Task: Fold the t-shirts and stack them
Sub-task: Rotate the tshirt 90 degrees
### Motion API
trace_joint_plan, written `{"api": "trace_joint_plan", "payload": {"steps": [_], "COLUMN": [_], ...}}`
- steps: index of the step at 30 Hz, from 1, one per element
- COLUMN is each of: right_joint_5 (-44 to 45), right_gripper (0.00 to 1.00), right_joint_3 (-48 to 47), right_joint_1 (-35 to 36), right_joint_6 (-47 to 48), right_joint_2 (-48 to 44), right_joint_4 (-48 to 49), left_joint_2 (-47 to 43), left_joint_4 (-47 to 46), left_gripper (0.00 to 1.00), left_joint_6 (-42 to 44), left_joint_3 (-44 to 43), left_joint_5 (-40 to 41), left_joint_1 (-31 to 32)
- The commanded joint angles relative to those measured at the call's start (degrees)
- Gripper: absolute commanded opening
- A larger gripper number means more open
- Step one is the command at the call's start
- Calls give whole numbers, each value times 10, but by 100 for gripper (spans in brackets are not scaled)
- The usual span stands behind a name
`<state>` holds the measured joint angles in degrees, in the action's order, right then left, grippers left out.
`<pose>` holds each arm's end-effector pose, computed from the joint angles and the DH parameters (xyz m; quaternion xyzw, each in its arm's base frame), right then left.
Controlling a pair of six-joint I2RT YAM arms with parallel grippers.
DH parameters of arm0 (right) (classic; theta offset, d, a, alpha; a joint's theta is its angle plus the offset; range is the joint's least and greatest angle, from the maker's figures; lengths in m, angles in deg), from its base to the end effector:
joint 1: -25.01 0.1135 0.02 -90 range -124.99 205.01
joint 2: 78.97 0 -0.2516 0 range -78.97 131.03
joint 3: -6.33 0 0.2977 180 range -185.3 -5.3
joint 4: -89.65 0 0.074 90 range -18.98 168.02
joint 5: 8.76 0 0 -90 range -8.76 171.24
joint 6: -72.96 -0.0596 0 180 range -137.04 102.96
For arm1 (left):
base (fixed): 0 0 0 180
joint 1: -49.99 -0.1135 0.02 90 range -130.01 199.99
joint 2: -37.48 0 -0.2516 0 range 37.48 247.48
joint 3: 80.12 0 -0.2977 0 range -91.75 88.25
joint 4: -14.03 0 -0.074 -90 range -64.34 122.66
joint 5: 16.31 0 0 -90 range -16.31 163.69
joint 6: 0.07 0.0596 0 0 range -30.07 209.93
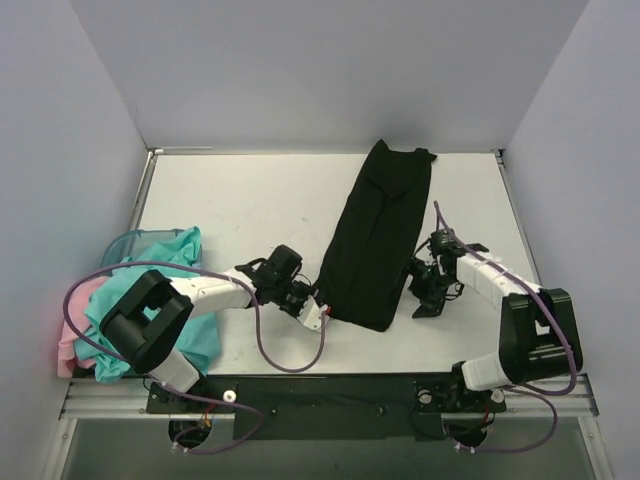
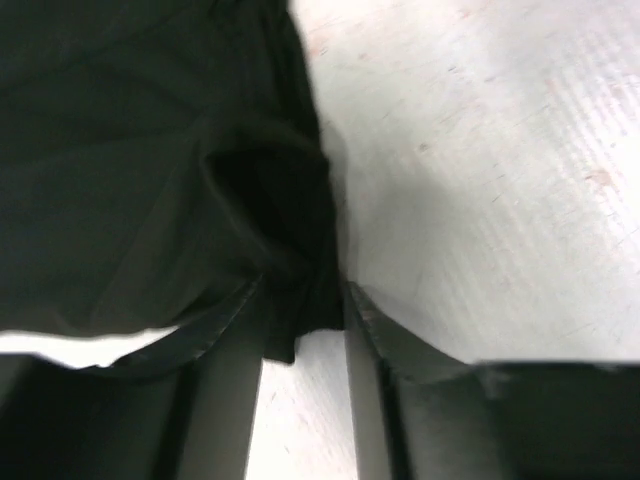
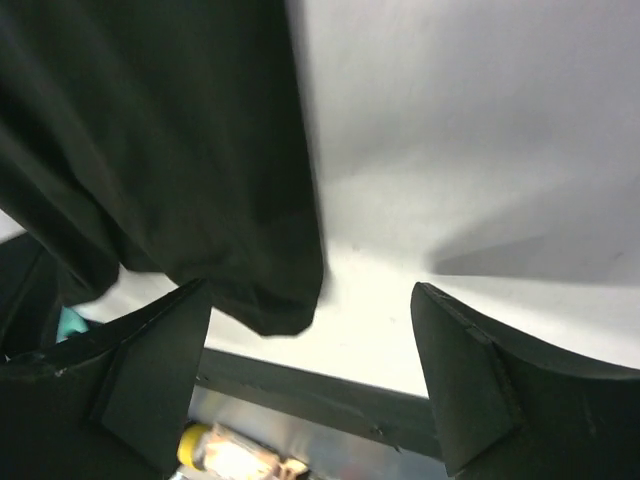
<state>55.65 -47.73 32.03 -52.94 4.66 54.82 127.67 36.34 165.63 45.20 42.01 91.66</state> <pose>0.3008 0.0630 0.1014 0.1896 0.9331 0.2800 0.1221 0.2254 -0.2425 0.0866 0.8290 0.4158 -0.1728 0.3317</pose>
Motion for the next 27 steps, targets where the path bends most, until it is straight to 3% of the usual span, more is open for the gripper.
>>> {"api": "trace_joint_plan", "payload": {"steps": [1,2,4,6,8,11,15,18,19,21,24,27], "right_joint_5": [5,-2,-15,-19,-18,-10,2,2,3,3,0,2], "right_gripper": [76,74,70,63,48,18,0,0,1,13,30,37], "right_joint_3": [36,42,61,74,82,85,98,118,121,132,133,137], "right_joint_1": [66,74,91,101,103,102,101,98,98,97,98,98], "right_joint_6": [-14,-19,-26,-32,-31,-21,-10,-1,0,5,2,-7], "right_joint_2": [-45,-40,-24,-15,-13,-23,-57,-73,-79,-88,-116,-137], "right_joint_4": [-35,-22,0,11,16,-8,-50,-72,-79,-90,-109,-117], "left_joint_2": [9,4,-7,-19,-29,-42,-44,-46,-48,-56,-65,-78], "left_joint_4": [7,24,47,63,80,63,46,48,51,93,204,261], "left_gripper": [30,16,0,0,0,0,0,3,18,35,41,43], "left_joint_6": [10,8,19,-18,-48,-89,-132,-155,-157,-133,-84,-54], "left_joint_3": [-3,-3,4,8,3,6,-5,-9,-8,-12,-48,-63], "left_joint_5": [21,22,29,35,21,14,6,0,1,8,21,23], "left_joint_1": [43,47,66,85,100,126,143,153,155,155,152,129]}}
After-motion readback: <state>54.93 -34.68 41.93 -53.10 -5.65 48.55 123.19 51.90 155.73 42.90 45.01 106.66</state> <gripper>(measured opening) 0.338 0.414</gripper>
